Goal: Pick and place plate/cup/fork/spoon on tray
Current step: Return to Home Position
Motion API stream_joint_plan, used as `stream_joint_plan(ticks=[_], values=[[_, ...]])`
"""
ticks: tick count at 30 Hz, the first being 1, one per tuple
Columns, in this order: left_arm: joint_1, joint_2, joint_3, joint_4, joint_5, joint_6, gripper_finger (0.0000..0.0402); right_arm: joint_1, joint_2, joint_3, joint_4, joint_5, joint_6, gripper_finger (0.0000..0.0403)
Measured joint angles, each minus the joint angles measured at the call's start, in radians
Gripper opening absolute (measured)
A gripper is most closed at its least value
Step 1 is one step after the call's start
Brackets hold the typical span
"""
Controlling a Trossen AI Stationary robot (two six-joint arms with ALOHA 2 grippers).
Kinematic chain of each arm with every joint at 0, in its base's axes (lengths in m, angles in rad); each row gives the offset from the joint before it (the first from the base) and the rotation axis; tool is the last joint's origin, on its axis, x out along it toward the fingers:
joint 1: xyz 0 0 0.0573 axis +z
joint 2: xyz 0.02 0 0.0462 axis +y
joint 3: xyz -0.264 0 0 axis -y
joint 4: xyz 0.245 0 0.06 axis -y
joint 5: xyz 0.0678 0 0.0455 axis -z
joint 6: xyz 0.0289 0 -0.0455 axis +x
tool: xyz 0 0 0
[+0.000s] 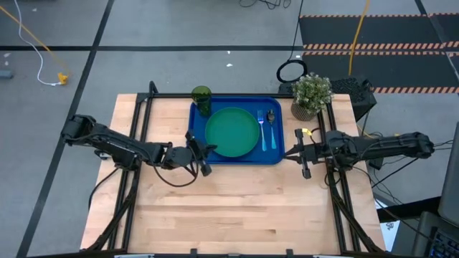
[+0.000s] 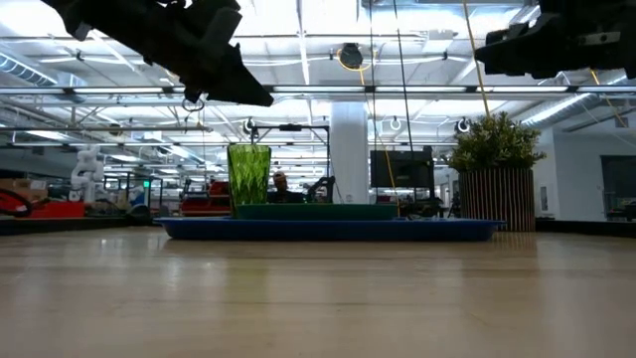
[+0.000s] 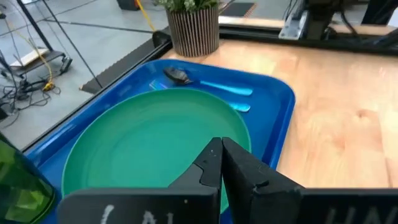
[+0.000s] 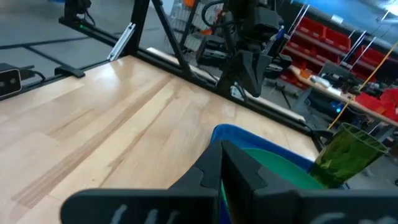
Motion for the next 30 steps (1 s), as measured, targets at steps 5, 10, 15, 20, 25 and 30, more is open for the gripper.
stream_joint_plan(ticks=[5,10,15,20,25,30], values=[[0.0,0.0,-0.005,0.023,0.005,0.024,0.0004,-0.011,-0.005,-0.117,0.191,0.004,-0.027,0.0],[-0.005,0.0,-0.005,0.032,0.005,0.032,0.0014,-0.067,-0.015,-0.18,0.264,0.004,-0.03,0.0],[-0.006,0.0,-0.005,0.033,0.005,0.033,0.0018,-0.122,-0.033,-0.208,0.263,-0.009,-0.009,0.0],[-0.006,0.0,-0.005,0.032,0.005,0.035,0.0019,-0.174,-0.065,-0.216,0.239,-0.133,0.008,0.0],[-0.006,0.0,-0.005,0.031,0.005,0.041,0.0019,-0.219,-0.101,-0.216,0.225,-0.156,0.036,0.0],[-0.005,0.0,-0.005,0.031,0.004,0.041,0.0019,-0.245,-0.11,-0.216,0.225,-0.156,0.075,0.0]])
